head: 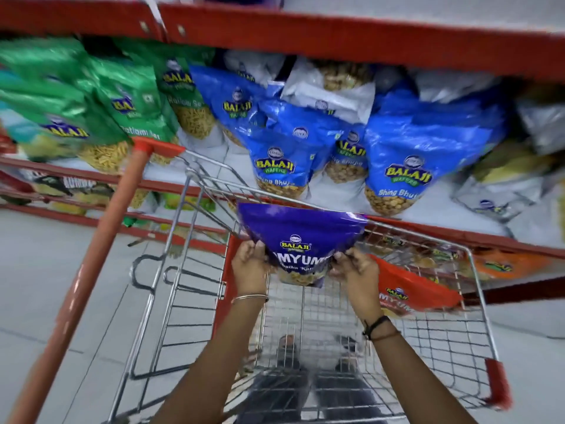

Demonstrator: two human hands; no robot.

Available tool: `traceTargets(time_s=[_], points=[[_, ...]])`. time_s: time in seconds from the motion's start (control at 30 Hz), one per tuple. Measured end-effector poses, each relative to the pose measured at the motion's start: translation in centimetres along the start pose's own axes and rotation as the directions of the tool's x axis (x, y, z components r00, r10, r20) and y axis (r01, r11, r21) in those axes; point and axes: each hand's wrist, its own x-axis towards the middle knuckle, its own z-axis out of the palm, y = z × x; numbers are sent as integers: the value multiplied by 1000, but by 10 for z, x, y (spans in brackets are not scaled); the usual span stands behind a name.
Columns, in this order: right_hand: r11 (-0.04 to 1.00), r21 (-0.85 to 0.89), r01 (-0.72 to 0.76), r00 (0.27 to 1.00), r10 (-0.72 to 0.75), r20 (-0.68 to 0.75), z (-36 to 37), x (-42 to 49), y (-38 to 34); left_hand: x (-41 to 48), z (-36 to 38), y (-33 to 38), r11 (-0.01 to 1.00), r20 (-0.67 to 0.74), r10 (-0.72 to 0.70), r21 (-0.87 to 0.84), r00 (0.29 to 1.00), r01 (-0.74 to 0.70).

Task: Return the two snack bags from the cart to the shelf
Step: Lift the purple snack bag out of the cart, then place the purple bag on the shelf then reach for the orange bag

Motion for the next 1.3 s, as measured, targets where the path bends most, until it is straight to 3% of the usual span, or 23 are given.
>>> traceTargets(time_s=[0.2, 0.33, 0.5, 0.63, 0.73, 0.83, 0.97, 1.2, 1.3], points=[[967, 169, 190, 981, -192, -6, -22, -12, -127, -46, 43, 119, 983, 126, 186, -27, 974, -184], [924, 214, 318, 947, -319, -29, -40, -13, -210, -76, 74, 189, 982, 279, 176, -118, 944, -148], [827, 220, 518, 855, -513, -83, -56, -6, -301, -105, 121, 269, 951, 432, 300, -210, 851, -229], [712, 261, 652, 757, -633, -162, -55, 12, -360, -108, 165, 322, 888, 455, 451, -318, 768, -333], [642, 298, 707, 704, -679, -208, -47, 35, -387, -96, 198, 347, 838, 368, 534, -350, 761, -419], [633, 315, 707, 703, -679, -212, -38, 73, -399, -69, 229, 361, 790, 268, 601, -343, 753, -509], [673, 316, 669, 743, -621, -250, -29, 124, -398, -29, 259, 360, 791, 242, 607, -280, 757, -544], [785, 282, 551, 835, -513, -202, -21, 188, -419, 11, 293, 378, 862, 244, 506, -165, 827, -479], [831, 188, 524, 852, -504, -143, -27, 204, -422, 20, 300, 378, 862, 317, 501, -94, 805, -499]])
